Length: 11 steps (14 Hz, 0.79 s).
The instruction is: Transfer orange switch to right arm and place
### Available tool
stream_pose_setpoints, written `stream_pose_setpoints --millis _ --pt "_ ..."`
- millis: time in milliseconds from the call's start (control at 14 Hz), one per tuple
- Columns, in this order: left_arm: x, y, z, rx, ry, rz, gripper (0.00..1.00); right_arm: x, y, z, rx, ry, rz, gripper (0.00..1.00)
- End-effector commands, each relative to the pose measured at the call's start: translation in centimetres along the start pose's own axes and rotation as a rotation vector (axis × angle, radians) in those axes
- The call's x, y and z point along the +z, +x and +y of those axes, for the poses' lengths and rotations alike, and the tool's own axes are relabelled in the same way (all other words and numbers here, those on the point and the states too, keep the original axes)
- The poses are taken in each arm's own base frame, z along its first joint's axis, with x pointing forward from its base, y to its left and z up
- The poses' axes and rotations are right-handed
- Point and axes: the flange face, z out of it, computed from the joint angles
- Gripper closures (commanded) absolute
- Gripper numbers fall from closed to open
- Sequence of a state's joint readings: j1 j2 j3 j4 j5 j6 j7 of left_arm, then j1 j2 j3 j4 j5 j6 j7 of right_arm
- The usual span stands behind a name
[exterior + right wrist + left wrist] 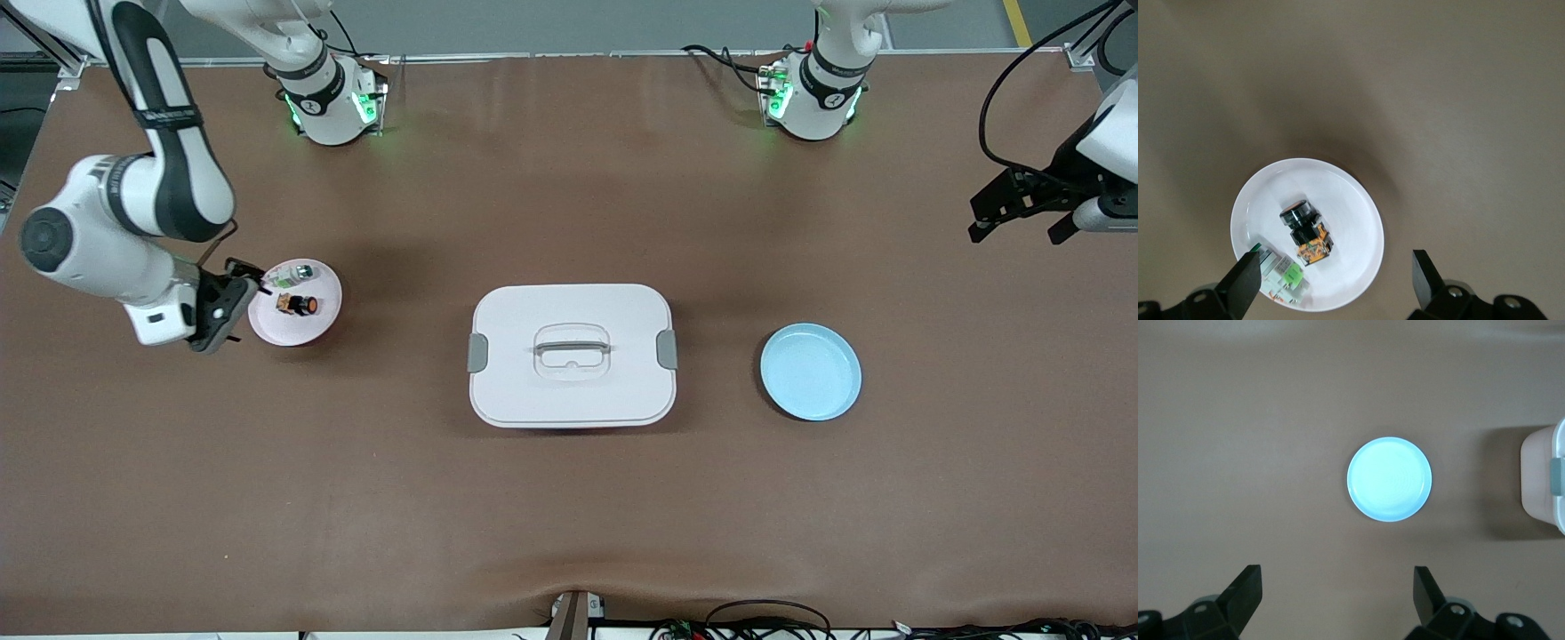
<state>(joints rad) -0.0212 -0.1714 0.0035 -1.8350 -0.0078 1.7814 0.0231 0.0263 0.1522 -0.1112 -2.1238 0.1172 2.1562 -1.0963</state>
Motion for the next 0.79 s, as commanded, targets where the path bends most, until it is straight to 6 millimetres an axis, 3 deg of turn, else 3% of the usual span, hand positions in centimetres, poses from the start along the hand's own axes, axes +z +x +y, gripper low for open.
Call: stream_pose_setpoints --millis 0,215,501,716 --pt "-0.5 -0.2 -0.1 0.016 0.025 -0.022 0.00 -2.5 0.8 0.6 0.139 0.001 0.006 0.00" --pt "-0.7 0.1 -0.1 0.004 0.021 -0.019 0.00 -5.1 1.9 1.2 0.315 -0.031 0.031 0.00" --pt "-0.7 -0.5 -0.6 -0.010 0.013 -0.064 0.00 -11.4 3.6 1.9 0.587 -0.013 0.029 0.00" --pt "-0.6 -0.6 -0.6 -0.039 0.009 -0.075 0.00 -13.9 4.0 2.4 0.777 -0.032 0.049 0.00"
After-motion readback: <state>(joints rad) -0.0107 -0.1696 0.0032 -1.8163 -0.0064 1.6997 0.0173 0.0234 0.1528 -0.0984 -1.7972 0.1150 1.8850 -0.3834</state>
